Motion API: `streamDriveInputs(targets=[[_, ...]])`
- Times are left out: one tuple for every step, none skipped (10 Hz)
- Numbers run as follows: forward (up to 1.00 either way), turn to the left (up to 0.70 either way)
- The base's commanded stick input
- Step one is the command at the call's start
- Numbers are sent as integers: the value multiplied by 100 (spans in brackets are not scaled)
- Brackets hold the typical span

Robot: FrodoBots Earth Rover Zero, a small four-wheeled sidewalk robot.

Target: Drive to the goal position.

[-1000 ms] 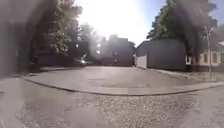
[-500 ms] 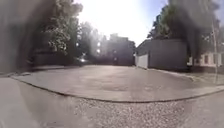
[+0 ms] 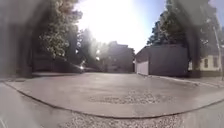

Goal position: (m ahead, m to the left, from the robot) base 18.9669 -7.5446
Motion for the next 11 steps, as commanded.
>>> streamDriveInputs(targets=[[70, 0], [70, 0], [70, 0], [70, 0], [70, 0], [70, 0], [70, 0], [70, 0], [70, 0], [70, 0], [70, 0]])
